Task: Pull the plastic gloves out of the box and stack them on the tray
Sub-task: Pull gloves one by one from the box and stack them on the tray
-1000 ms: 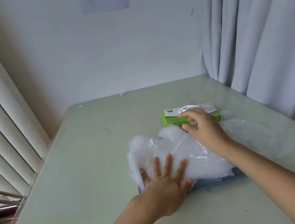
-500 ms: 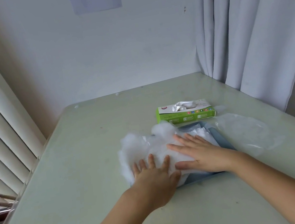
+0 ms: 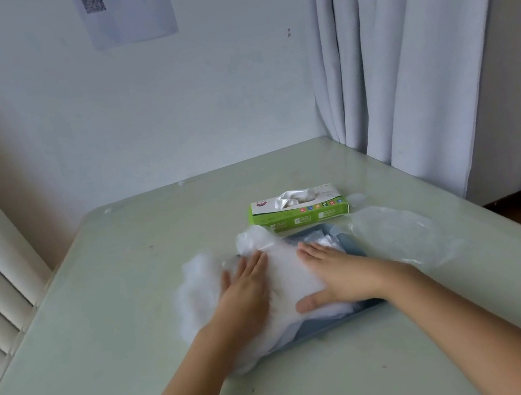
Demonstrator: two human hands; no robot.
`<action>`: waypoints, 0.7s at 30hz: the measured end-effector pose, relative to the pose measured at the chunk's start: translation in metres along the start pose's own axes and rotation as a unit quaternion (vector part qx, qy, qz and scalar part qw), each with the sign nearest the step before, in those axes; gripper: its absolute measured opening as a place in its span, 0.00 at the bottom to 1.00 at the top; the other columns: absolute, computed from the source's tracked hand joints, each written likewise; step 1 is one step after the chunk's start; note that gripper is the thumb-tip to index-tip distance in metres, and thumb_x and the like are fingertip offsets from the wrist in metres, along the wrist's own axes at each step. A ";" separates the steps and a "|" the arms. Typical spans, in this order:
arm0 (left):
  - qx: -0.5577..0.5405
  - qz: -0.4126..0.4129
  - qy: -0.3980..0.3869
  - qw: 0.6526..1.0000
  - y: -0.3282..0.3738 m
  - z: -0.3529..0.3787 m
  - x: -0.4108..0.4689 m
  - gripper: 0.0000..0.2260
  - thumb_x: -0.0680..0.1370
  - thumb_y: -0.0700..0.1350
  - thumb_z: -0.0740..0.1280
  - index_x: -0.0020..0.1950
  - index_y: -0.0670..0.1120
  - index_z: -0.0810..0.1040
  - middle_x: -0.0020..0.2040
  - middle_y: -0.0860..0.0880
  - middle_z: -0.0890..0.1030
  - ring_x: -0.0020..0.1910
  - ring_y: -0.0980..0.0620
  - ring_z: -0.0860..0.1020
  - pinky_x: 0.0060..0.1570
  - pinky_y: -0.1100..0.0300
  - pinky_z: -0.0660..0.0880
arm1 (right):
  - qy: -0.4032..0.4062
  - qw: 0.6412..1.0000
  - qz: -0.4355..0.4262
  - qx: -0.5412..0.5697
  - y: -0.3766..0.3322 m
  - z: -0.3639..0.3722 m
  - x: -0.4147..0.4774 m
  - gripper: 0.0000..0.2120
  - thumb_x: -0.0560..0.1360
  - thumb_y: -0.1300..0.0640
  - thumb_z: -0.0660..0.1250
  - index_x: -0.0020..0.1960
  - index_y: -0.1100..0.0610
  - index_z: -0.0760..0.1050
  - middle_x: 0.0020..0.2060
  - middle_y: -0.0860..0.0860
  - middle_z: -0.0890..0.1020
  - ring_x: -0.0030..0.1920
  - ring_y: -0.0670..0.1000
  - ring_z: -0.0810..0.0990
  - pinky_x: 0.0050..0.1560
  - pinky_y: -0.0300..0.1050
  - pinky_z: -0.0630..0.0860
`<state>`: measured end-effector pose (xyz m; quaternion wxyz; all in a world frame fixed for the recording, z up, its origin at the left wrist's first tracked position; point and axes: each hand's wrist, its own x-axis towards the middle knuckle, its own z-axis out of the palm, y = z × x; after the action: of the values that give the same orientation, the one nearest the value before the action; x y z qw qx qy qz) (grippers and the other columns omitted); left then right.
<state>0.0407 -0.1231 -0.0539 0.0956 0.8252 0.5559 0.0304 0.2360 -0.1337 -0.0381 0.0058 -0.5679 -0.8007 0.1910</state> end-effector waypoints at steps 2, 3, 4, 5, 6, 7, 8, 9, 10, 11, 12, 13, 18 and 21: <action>0.008 -0.015 0.002 1.000 0.001 0.003 -0.001 0.24 0.84 0.50 0.46 0.79 0.50 0.42 0.79 0.54 0.41 0.78 0.52 0.42 0.73 0.46 0.40 | 0.051 0.997 0.007 0.064 0.015 -0.015 -0.006 0.37 0.71 0.41 0.70 0.73 0.58 0.66 0.73 0.49 0.66 0.73 0.48 0.63 0.69 0.37 0.60; 0.006 -0.022 -0.001 1.000 0.001 0.004 0.000 0.24 0.84 0.53 0.45 0.79 0.51 0.42 0.78 0.55 0.41 0.77 0.52 0.41 0.72 0.43 0.39 | 0.110 0.986 0.018 0.123 0.025 -0.025 -0.010 0.27 0.71 0.45 0.73 0.66 0.55 0.75 0.65 0.45 0.75 0.66 0.45 0.71 0.61 0.32 0.65; 0.005 -0.025 -0.004 1.000 0.002 0.005 0.001 0.25 0.83 0.55 0.45 0.79 0.52 0.42 0.78 0.56 0.40 0.77 0.51 0.41 0.72 0.40 0.39 | 0.184 0.967 0.042 0.172 0.041 -0.032 -0.013 0.21 0.70 0.48 0.74 0.61 0.53 0.79 0.58 0.42 0.79 0.61 0.42 0.75 0.55 0.30 0.67; 0.005 -0.026 -0.007 1.000 0.002 0.007 0.002 0.26 0.83 0.56 0.45 0.79 0.52 0.42 0.78 0.56 0.40 0.77 0.51 0.40 0.71 0.39 0.40 | 0.261 0.940 0.081 0.203 0.061 -0.039 -0.015 0.18 0.70 0.51 0.75 0.59 0.53 0.80 0.55 0.42 0.79 0.58 0.42 0.76 0.53 0.31 0.67; 0.006 -0.025 -0.005 1.000 0.002 0.008 0.003 0.26 0.83 0.57 0.46 0.79 0.53 0.42 0.78 0.56 0.40 0.77 0.51 0.40 0.71 0.38 0.40 | 0.319 0.916 0.138 0.200 0.081 -0.043 -0.017 0.20 0.69 0.52 0.75 0.60 0.55 0.79 0.57 0.44 0.79 0.59 0.45 0.76 0.54 0.35 0.68; 0.006 -0.026 -0.004 1.000 0.002 0.009 0.003 0.27 0.83 0.58 0.46 0.79 0.53 0.42 0.78 0.56 0.40 0.77 0.51 0.39 0.71 0.37 0.40 | 0.341 0.898 0.216 0.176 0.099 -0.046 -0.019 0.25 0.68 0.50 0.76 0.62 0.58 0.77 0.61 0.50 0.78 0.61 0.50 0.76 0.58 0.40 0.69; 0.005 -0.026 -0.002 1.000 0.002 0.009 0.004 0.27 0.82 0.58 0.46 0.79 0.53 0.42 0.78 0.56 0.40 0.77 0.51 0.39 0.71 0.37 0.40 | 0.324 0.883 0.304 0.150 0.114 -0.046 -0.023 0.33 0.67 0.45 0.76 0.65 0.59 0.73 0.64 0.55 0.75 0.64 0.55 0.74 0.61 0.46 0.69; 0.005 -0.028 0.001 1.000 0.001 0.009 0.005 0.27 0.82 0.58 0.46 0.79 0.53 0.42 0.78 0.56 0.40 0.77 0.51 0.39 0.71 0.37 0.40 | 0.286 0.869 0.381 0.131 0.127 -0.044 -0.025 0.41 0.64 0.40 0.76 0.68 0.61 0.68 0.66 0.59 0.72 0.66 0.59 0.71 0.63 0.51 0.68; 0.008 -0.027 0.003 1.000 0.001 0.010 0.005 0.27 0.82 0.58 0.46 0.79 0.53 0.42 0.78 0.56 0.40 0.77 0.52 0.40 0.71 0.37 0.41 | 0.249 0.858 0.433 0.120 0.136 -0.042 -0.027 0.46 0.62 0.37 0.76 0.70 0.62 0.66 0.68 0.61 0.70 0.67 0.61 0.69 0.64 0.54 0.67; 0.012 -0.025 0.004 1.000 0.001 0.010 0.005 0.27 0.82 0.58 0.46 0.79 0.53 0.42 0.78 0.56 0.40 0.77 0.52 0.40 0.71 0.37 0.41 | 0.221 0.854 0.454 0.125 0.143 -0.040 -0.028 0.47 0.61 0.35 0.76 0.68 0.62 0.66 0.67 0.61 0.70 0.66 0.61 0.69 0.65 0.56 0.66; 0.014 -0.025 0.005 1.000 0.001 0.010 0.005 0.27 0.82 0.58 0.46 0.79 0.53 0.42 0.78 0.55 0.40 0.77 0.51 0.40 0.71 0.37 0.41 | 0.208 0.857 0.449 0.142 0.148 -0.039 -0.027 0.43 0.59 0.35 0.77 0.64 0.60 0.70 0.64 0.61 0.73 0.63 0.61 0.72 0.64 0.56 0.68; 0.015 -0.025 0.005 1.000 0.001 0.010 0.005 0.27 0.82 0.58 0.46 0.79 0.53 0.42 0.78 0.55 0.40 0.77 0.51 0.40 0.71 0.37 0.41 | 0.208 0.861 0.435 0.161 0.153 -0.039 -0.026 0.37 0.59 0.37 0.78 0.56 0.60 0.72 0.60 0.60 0.77 0.59 0.61 0.75 0.62 0.55 0.70; -0.004 -0.024 0.012 1.000 0.004 0.007 0.005 0.27 0.82 0.58 0.48 0.79 0.51 0.44 0.79 0.54 0.42 0.77 0.51 0.40 0.71 0.39 0.39 | 0.250 0.879 0.336 0.227 0.144 -0.039 -0.025 0.15 0.67 0.56 0.77 0.35 0.62 0.72 0.32 0.55 0.75 0.34 0.53 0.74 0.34 0.44 0.64; -0.045 -0.017 0.043 0.998 0.005 0.007 0.005 0.27 0.82 0.55 0.53 0.79 0.48 0.51 0.79 0.52 0.49 0.78 0.50 0.45 0.73 0.49 0.42 | 0.325 0.869 0.222 0.300 0.129 -0.045 -0.027 0.12 0.69 0.60 0.74 0.39 0.68 0.74 0.30 0.57 0.77 0.33 0.51 0.72 0.35 0.43 0.64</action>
<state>0.0482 -0.1213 -0.0596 0.1090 0.8083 0.5717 0.0896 0.3731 -0.1082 -0.0307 0.3933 -0.7311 -0.5108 0.2234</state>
